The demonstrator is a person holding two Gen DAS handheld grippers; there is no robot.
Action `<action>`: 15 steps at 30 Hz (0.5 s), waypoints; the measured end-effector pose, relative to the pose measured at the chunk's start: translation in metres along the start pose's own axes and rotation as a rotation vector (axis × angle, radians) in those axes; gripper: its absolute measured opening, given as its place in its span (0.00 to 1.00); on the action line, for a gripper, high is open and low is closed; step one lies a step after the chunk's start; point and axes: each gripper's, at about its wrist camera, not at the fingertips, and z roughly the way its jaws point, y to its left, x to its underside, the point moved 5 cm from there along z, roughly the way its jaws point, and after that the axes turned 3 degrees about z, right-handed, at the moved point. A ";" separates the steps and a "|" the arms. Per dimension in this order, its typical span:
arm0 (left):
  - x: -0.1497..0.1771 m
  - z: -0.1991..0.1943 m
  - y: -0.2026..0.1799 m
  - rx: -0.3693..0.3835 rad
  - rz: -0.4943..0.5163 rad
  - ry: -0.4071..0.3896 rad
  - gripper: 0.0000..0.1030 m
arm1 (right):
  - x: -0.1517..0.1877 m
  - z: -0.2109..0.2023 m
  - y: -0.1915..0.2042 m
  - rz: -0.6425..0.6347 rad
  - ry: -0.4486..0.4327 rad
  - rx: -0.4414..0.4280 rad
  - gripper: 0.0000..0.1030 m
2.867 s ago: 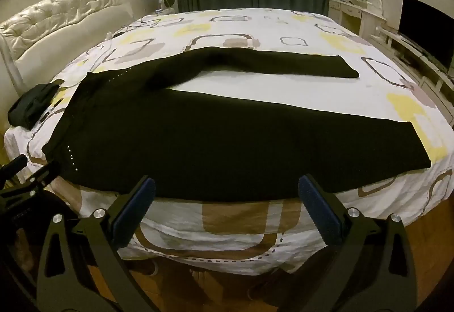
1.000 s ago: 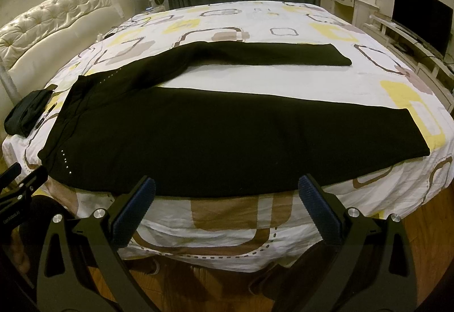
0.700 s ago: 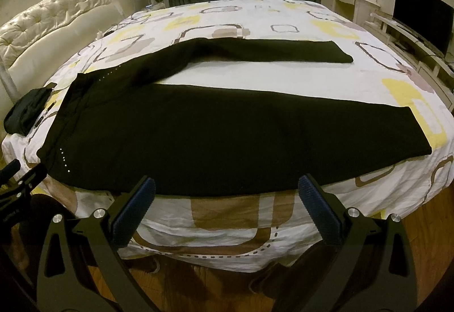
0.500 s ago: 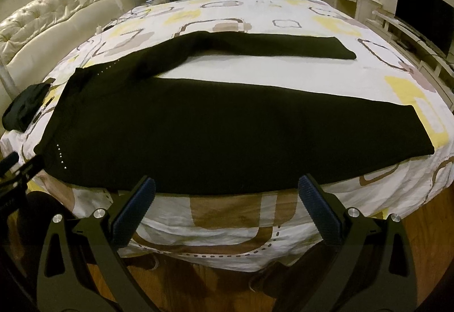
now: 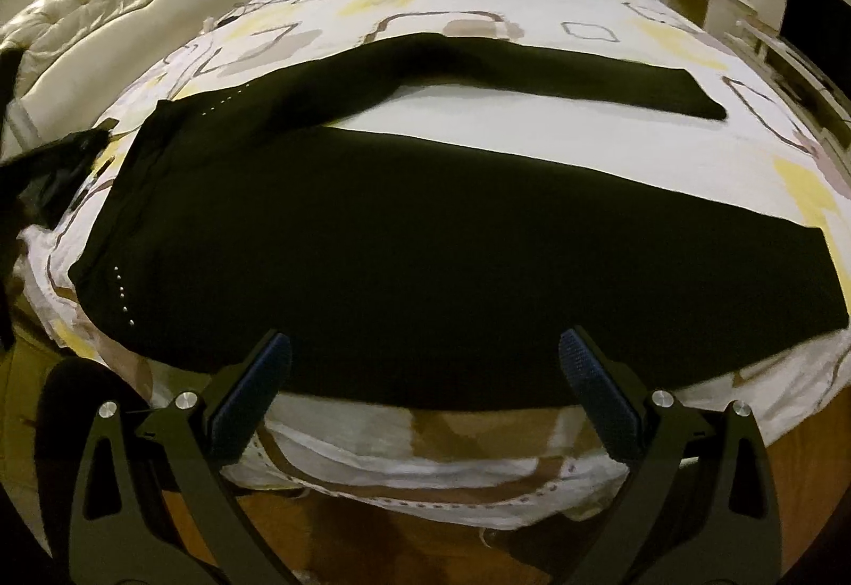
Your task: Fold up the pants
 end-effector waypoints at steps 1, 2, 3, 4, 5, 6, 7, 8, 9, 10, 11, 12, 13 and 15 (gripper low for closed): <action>-0.007 0.016 0.014 0.015 -0.035 0.037 0.96 | -0.003 0.002 0.003 -0.004 0.003 -0.008 0.98; -0.012 0.030 0.028 0.033 -0.073 0.065 0.96 | -0.006 0.004 0.007 -0.009 0.005 -0.013 0.98; -0.017 0.042 0.038 0.064 -0.106 0.078 0.96 | -0.008 0.006 0.009 -0.014 0.006 -0.018 0.98; -0.026 0.058 0.052 0.114 -0.148 0.094 0.96 | -0.011 0.008 0.012 -0.019 0.009 -0.025 0.98; -0.031 0.071 0.063 0.141 -0.187 0.113 0.96 | -0.013 0.010 0.014 -0.023 0.013 -0.030 0.98; -0.037 0.086 0.075 0.163 -0.234 0.134 0.96 | -0.015 0.012 0.016 -0.026 0.015 -0.034 0.98; -0.040 0.096 0.081 0.178 -0.265 0.144 0.96 | -0.017 0.015 0.019 -0.028 0.023 -0.041 0.98; -0.045 0.110 0.089 0.205 -0.303 0.154 0.96 | -0.018 0.018 0.020 -0.029 0.027 -0.044 0.98; -0.049 0.118 0.094 0.218 -0.323 0.161 0.96 | -0.019 0.022 0.022 -0.031 0.036 -0.048 0.98; -0.054 0.130 0.101 0.221 -0.346 0.166 0.96 | -0.020 0.024 0.023 -0.032 0.041 -0.051 0.98; -0.058 0.142 0.106 0.217 -0.355 0.171 0.96 | -0.020 0.027 0.024 -0.034 0.047 -0.052 0.98; -0.062 0.151 0.110 0.210 -0.355 0.177 0.96 | -0.021 0.029 0.025 -0.035 0.052 -0.053 0.98; -0.066 0.158 0.111 0.208 -0.351 0.180 0.96 | -0.023 0.034 0.025 -0.038 0.060 -0.052 0.98; -0.071 0.174 0.112 0.226 -0.332 0.193 0.96 | -0.024 0.039 0.024 -0.036 0.071 -0.051 0.98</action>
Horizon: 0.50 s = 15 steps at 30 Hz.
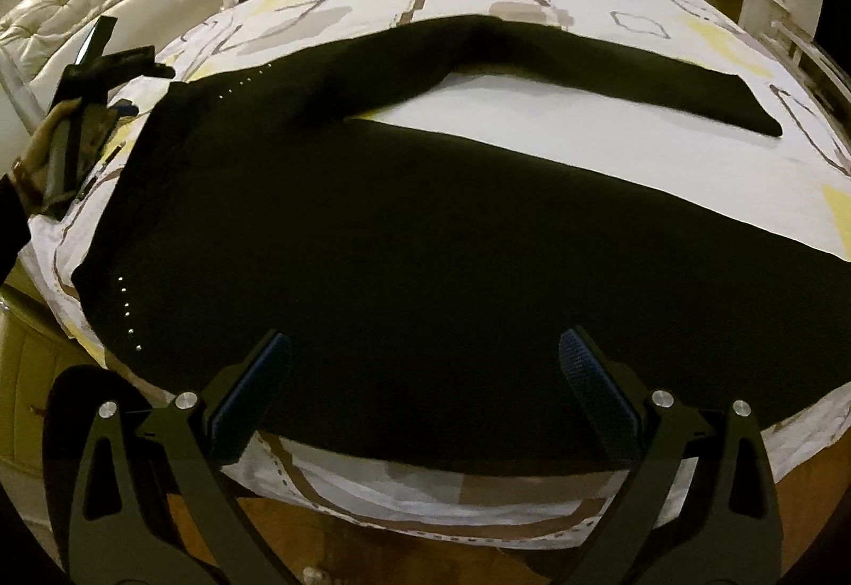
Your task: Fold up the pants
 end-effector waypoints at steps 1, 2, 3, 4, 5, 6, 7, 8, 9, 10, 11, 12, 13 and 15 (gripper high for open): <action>-0.002 0.007 0.000 0.008 0.011 0.018 0.96 | -0.002 0.004 -0.001 0.004 0.007 0.000 0.98; -0.004 0.014 -0.001 0.014 0.024 0.033 0.96 | -0.003 0.007 -0.002 0.008 0.012 0.000 0.98; -0.004 0.020 -0.002 0.016 0.040 0.045 0.96 | -0.005 0.009 -0.003 0.012 0.015 0.000 0.98; -0.005 0.026 -0.003 0.001 0.069 0.054 0.96 | -0.006 0.012 -0.004 0.017 0.019 -0.002 0.98; -0.005 0.030 -0.005 -0.016 0.097 0.058 0.96 | -0.007 0.015 -0.005 0.021 0.021 -0.004 0.98; -0.007 0.033 -0.005 -0.025 0.117 0.056 0.95 | -0.008 0.017 -0.006 0.025 0.023 -0.008 0.98; -0.007 0.033 -0.007 -0.040 0.144 0.045 0.95 | -0.009 0.019 -0.005 0.027 0.025 -0.010 0.98; -0.007 0.034 -0.007 -0.059 0.156 0.033 0.95 | -0.010 0.021 -0.005 0.029 0.028 -0.012 0.98; -0.008 0.034 -0.005 -0.053 0.151 0.032 0.95 | -0.010 0.023 -0.004 0.030 0.033 -0.016 0.98; -0.009 0.035 -0.002 -0.051 0.140 0.031 0.95 | -0.011 0.025 -0.004 0.031 0.035 -0.018 0.98; -0.009 0.035 0.001 -0.064 0.124 0.029 0.95 | -0.011 0.026 -0.003 0.033 0.038 -0.020 0.98; -0.011 0.037 0.004 -0.064 0.121 0.028 0.95 | -0.012 0.027 -0.003 0.033 0.039 -0.023 0.98; -0.011 0.039 0.004 -0.057 0.125 0.030 0.95 | -0.012 0.028 -0.002 0.033 0.041 -0.027 0.98; -0.008 0.041 0.003 -0.051 0.143 0.042 0.89 | -0.014 0.030 0.000 0.029 0.043 -0.030 0.98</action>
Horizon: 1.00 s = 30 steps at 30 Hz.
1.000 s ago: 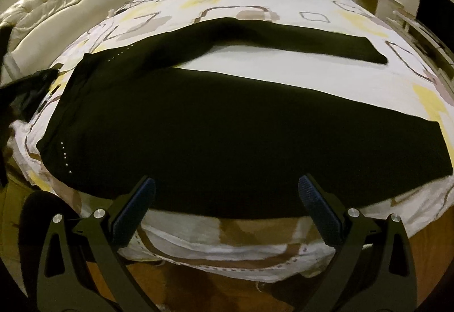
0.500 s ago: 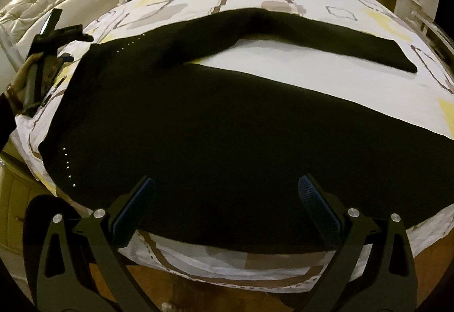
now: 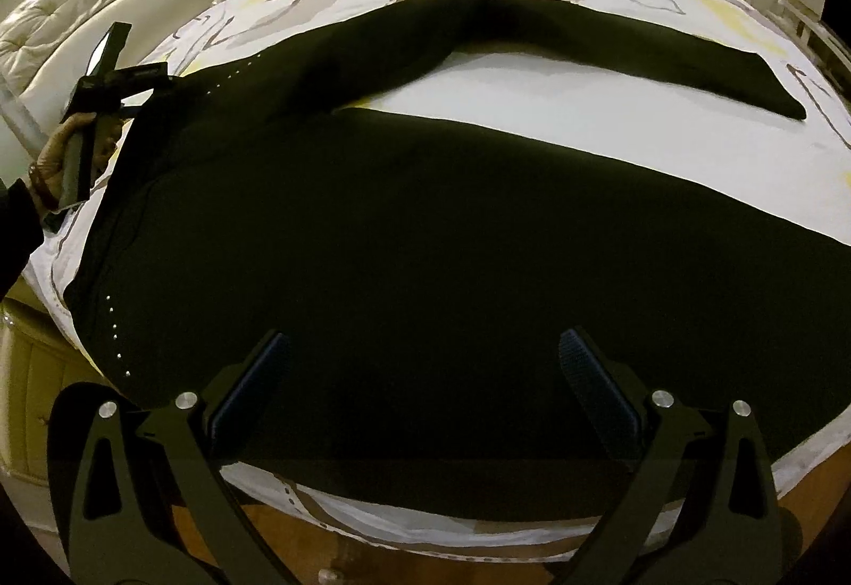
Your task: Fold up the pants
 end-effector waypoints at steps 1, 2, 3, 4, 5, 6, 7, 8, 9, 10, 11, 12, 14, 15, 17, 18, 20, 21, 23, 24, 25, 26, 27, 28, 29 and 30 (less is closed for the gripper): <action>0.000 0.002 -0.001 0.004 0.010 0.007 0.67 | 0.000 0.000 0.001 0.000 -0.001 -0.002 0.98; 0.002 0.006 -0.003 0.036 0.019 0.037 0.45 | -0.001 0.000 0.001 0.001 -0.003 -0.004 0.98; 0.003 0.010 -0.005 0.068 0.012 0.060 0.41 | -0.001 0.000 0.002 0.003 -0.005 -0.007 0.98; 0.004 0.012 -0.005 0.083 -0.004 0.070 0.39 | -0.002 0.001 0.002 0.003 -0.004 -0.008 0.98; 0.003 0.012 -0.005 0.082 -0.008 0.070 0.37 | -0.003 0.001 0.002 0.003 -0.002 -0.010 0.98; 0.003 0.011 -0.005 0.083 -0.006 0.068 0.35 | -0.004 0.002 0.002 0.004 -0.002 -0.011 0.98; 0.002 0.011 -0.007 0.092 -0.005 0.067 0.29 | -0.005 0.002 0.002 0.006 -0.004 -0.013 0.98; 0.002 0.011 -0.008 0.098 -0.007 0.067 0.26 | -0.006 0.001 0.002 0.006 -0.006 -0.014 0.98; 0.002 0.011 -0.009 0.103 -0.010 0.068 0.23 | -0.007 0.001 0.002 0.005 -0.007 -0.016 0.98; 0.002 0.010 -0.010 0.128 -0.018 0.065 0.15 | -0.010 0.000 0.002 0.002 -0.008 -0.020 0.98; 0.002 0.009 -0.010 0.147 -0.029 0.062 0.11 | -0.013 -0.001 0.001 -0.002 -0.010 -0.027 0.98; 0.001 0.008 -0.009 0.160 -0.040 0.060 0.11 | -0.016 -0.001 0.001 -0.009 -0.012 -0.036 0.98; 0.001 0.006 -0.008 0.170 -0.039 0.059 0.10 | -0.031 -0.001 0.000 -0.035 -0.017 -0.074 0.98; 0.001 0.005 -0.009 0.175 -0.034 0.055 0.10 | -0.045 -0.001 -0.002 -0.046 -0.021 -0.109 0.98; 0.001 0.003 -0.009 0.194 -0.041 0.054 0.09 | -0.075 0.000 -0.010 -0.056 -0.045 -0.165 0.98; 0.001 0.002 -0.009 0.204 -0.043 0.053 0.09 | -0.096 0.002 -0.016 -0.066 -0.061 -0.201 0.98; 0.000 -0.001 -0.010 0.208 -0.031 0.049 0.09 | -0.135 0.008 -0.028 -0.076 -0.079 -0.228 0.98; -0.001 -0.002 -0.011 0.207 -0.020 0.050 0.09 | -0.156 0.012 -0.033 -0.083 -0.083 -0.253 0.98; -0.003 -0.003 -0.012 0.210 -0.016 0.047 0.09 | -0.207 0.025 -0.050 -0.085 -0.106 -0.275 0.98; -0.004 -0.003 -0.011 0.214 -0.017 0.045 0.09 | -0.235 0.036 -0.056 -0.106 -0.103 -0.287 0.98; -0.004 -0.004 -0.011 0.223 -0.022 0.040 0.09 | -0.252 0.046 -0.058 -0.125 -0.091 -0.291 0.98; -0.005 -0.005 -0.010 0.232 -0.027 0.034 0.09 | -0.273 0.062 -0.064 -0.153 -0.066 -0.257 0.98; -0.005 -0.007 -0.010 0.245 -0.035 0.027 0.09 | -0.286 0.073 -0.068 -0.171 -0.053 -0.218 0.98; -0.004 -0.007 -0.009 0.256 -0.044 0.023 0.09 | -0.303 0.092 -0.072 -0.216 -0.026 -0.171 0.98; -0.004 -0.009 -0.008 0.269 -0.055 0.018 0.09 | -0.311 0.107 -0.073 -0.255 0.001 -0.136 0.98; -0.004 -0.010 -0.007 0.280 -0.065 0.014 0.09 | -0.322 0.126 -0.076 -0.297 0.028 -0.076 0.98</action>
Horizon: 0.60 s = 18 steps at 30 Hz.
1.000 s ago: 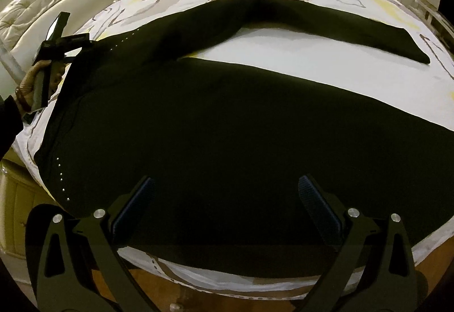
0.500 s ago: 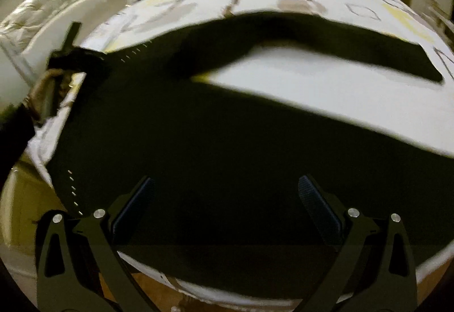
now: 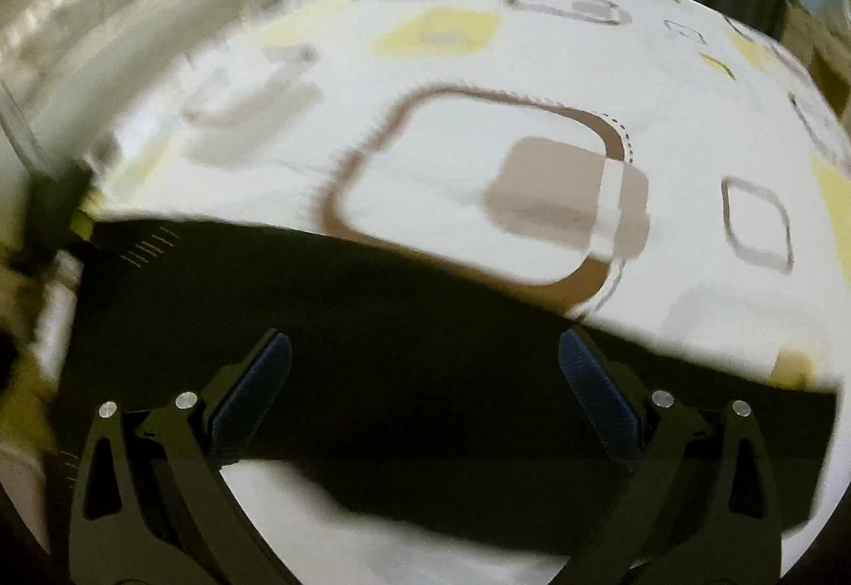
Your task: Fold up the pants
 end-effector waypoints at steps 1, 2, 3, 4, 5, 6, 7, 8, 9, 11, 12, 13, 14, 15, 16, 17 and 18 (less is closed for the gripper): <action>0.000 -0.001 0.001 0.011 -0.009 -0.003 0.09 | -0.004 0.010 -0.003 -0.019 0.021 0.011 0.98; 0.000 -0.001 0.002 0.016 -0.012 -0.003 0.09 | -0.006 0.022 -0.003 -0.038 0.046 -0.001 0.98; 0.001 -0.001 0.002 0.015 -0.011 -0.002 0.09 | -0.010 0.035 -0.003 -0.062 0.073 -0.020 0.98; 0.000 0.000 0.001 0.012 -0.004 -0.001 0.09 | -0.012 0.043 -0.004 -0.083 0.085 -0.021 0.98; 0.000 0.001 0.000 0.011 0.001 0.000 0.09 | -0.014 0.050 -0.004 -0.104 0.091 -0.011 0.98; 0.000 0.002 0.000 0.009 0.003 0.002 0.09 | -0.016 0.055 -0.004 -0.122 0.095 -0.011 0.98; 0.000 0.003 0.001 0.008 0.003 0.005 0.09 | -0.018 0.062 -0.003 -0.136 0.113 -0.033 0.98; 0.000 0.004 0.002 0.007 0.003 0.010 0.09 | -0.017 0.066 -0.002 -0.147 0.126 -0.042 0.98; -0.001 0.006 0.003 0.003 0.004 0.016 0.09 | -0.018 0.070 -0.002 -0.161 0.139 -0.041 0.98; -0.002 0.009 0.004 -0.004 0.004 0.025 0.09 | -0.017 0.080 -0.001 -0.200 0.171 -0.005 0.95; -0.002 0.010 0.006 -0.005 0.003 0.027 0.09 | -0.016 0.085 -0.001 -0.210 0.191 0.001 0.93; -0.002 0.011 0.008 -0.007 -0.003 0.032 0.09 | -0.013 0.090 0.001 -0.219 0.215 -0.016 0.80; -0.002 0.013 0.009 -0.009 -0.009 0.037 0.09 | -0.012 0.092 0.001 -0.218 0.229 -0.040 0.75; -0.003 0.017 0.011 -0.016 -0.016 0.044 0.09 | -0.012 0.093 0.002 -0.212 0.233 -0.049 0.72; -0.003 0.020 0.012 -0.022 -0.021 0.049 0.09 | -0.012 0.091 0.004 -0.211 0.236 -0.063 0.60; -0.004 0.023 0.014 -0.027 -0.030 0.055 0.10 | -0.011 0.090 0.005 -0.208 0.242 -0.084 0.46; -0.004 0.026 0.016 -0.029 -0.043 0.063 0.10 | -0.011 0.088 0.007 -0.208 0.243 -0.097 0.36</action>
